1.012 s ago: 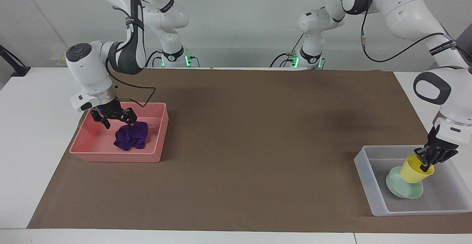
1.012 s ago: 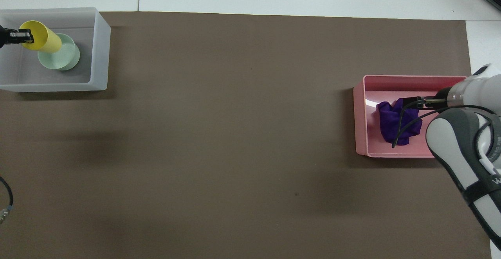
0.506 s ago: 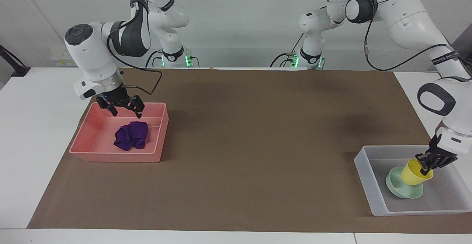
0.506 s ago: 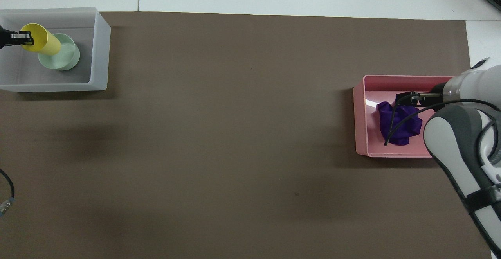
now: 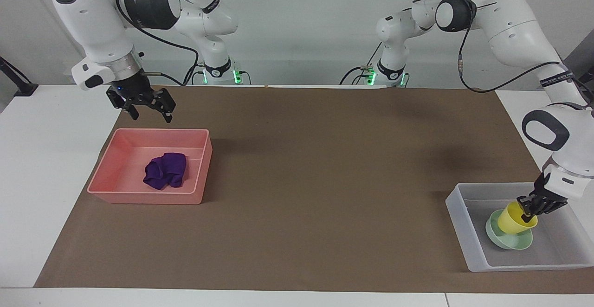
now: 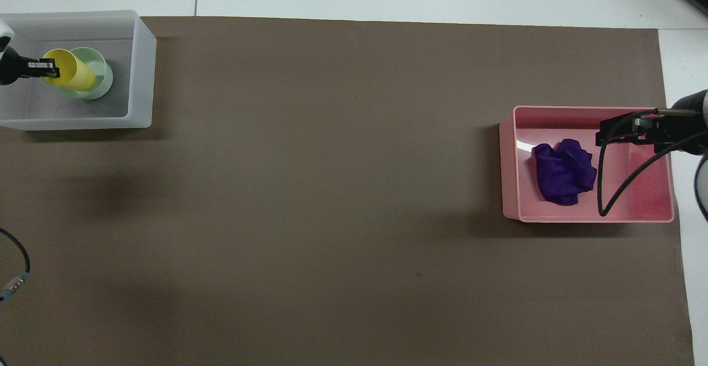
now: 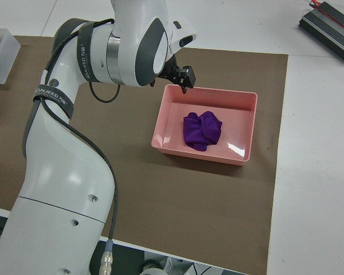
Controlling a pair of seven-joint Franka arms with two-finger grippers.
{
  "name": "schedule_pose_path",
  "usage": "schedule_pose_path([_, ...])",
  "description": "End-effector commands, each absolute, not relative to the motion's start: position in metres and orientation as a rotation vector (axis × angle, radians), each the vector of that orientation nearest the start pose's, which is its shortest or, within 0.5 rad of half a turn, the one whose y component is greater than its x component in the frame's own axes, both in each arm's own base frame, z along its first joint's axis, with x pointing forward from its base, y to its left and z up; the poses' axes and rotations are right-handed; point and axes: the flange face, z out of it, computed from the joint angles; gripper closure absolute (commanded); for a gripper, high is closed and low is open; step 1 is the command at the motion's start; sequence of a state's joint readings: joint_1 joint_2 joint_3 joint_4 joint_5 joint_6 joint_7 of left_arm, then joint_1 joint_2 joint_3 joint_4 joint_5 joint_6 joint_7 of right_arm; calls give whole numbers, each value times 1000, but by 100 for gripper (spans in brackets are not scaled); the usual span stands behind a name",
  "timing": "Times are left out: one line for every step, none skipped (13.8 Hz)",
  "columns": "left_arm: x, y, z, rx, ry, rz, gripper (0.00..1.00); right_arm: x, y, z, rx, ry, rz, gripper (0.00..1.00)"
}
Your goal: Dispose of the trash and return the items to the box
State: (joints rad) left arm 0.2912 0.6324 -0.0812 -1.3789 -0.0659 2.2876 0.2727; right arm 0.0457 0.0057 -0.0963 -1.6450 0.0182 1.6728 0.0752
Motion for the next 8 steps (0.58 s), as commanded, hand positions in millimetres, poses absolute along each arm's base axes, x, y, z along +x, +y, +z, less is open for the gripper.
schedule_pose_path([726,165,364,-3142,15,-483,100,555,-28,630,-3124,211,0,0])
schedule_pose_path([725,168,362,-3144,10,-474,100,552,-27,634,-3126,189,14,0])
schedule_pose_path([723,169,361,-3145,8,-469,100,550,-27,632,-3127,163,26,0])
schedule_pose_path([723,169,361,-3145,8,-469,94,544,-28,629,-3127,130,36,0])
schedule_pose_path([723,168,361,-3146,11,-467,76,542,-32,627,-3128,77,50,0])
schedule_pose_path([724,167,362,-3146,16,-467,59,540,-35,628,-3132,58,55,0])
schedule_pose_path([724,165,363,-3147,22,-462,55,538,-38,625,-3132,64,79,0])
schedule_pose_path([725,165,365,-3143,28,-459,42,536,-37,626,-3131,62,96,0])
